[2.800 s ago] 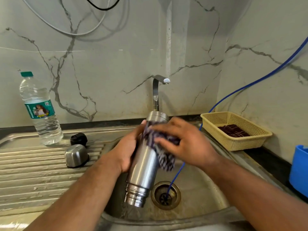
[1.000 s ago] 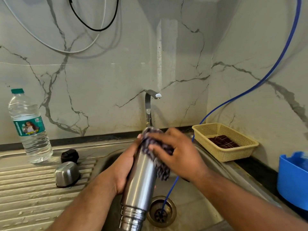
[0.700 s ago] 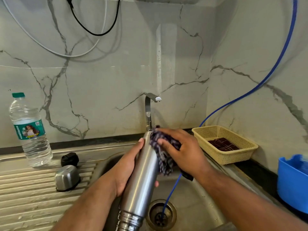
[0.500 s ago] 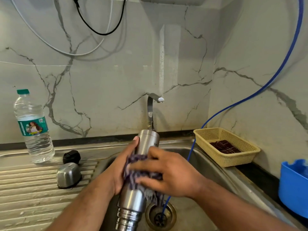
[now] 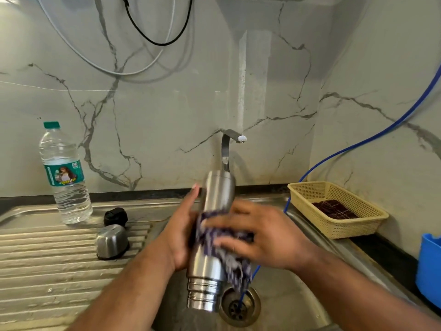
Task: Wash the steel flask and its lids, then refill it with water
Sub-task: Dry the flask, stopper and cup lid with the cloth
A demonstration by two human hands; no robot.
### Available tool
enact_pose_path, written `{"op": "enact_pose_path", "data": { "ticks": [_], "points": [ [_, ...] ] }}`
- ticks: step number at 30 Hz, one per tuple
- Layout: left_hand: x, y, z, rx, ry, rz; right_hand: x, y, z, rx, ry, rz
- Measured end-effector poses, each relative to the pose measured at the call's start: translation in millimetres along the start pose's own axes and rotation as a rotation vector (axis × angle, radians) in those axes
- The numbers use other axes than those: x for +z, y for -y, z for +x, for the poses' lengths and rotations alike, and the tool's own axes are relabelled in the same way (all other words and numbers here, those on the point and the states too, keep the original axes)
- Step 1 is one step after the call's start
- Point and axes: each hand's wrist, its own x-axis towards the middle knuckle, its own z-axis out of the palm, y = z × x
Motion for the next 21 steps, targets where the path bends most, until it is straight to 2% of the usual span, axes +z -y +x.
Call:
{"op": "enact_pose_path", "data": {
  "ticks": [3,4,6,9,10,11,12,15,17,19,21],
  "points": [
    [11,6,1,0.038,-0.06,0.095,1,-20,3,0.409,-0.221,0.037],
    [15,8,1,0.049,-0.083,0.121,3,-21,1,0.441,-0.254,0.032],
    [17,8,0,0.047,-0.075,0.096,2,-10,-2,0.317,-0.192,0.044],
    [6,-2,-6,0.019,-0.04,-0.002,0,20,-3,-0.138,0.099,0.04],
    [1,-4,-5,0.018,-0.052,-0.009,2,22,-3,-0.231,0.145,0.013],
    [-1,-5,-5,0.008,-0.048,-0.004,4,19,-1,-0.242,0.126,-0.011],
    [-1,-3,-2,-0.003,-0.03,0.009,6,13,1,-0.16,0.051,-0.013],
    [9,6,3,0.002,0.006,0.177,3,-17,9,0.32,-0.286,0.008],
    [12,12,8,0.018,0.003,0.291,-5,-32,11,0.534,-0.383,-0.03],
    [14,14,9,0.04,-0.007,0.348,-6,-27,12,0.555,-0.387,-0.023],
    [14,12,9,0.072,0.025,0.253,2,-6,8,0.423,-0.27,0.007]
  ]
}}
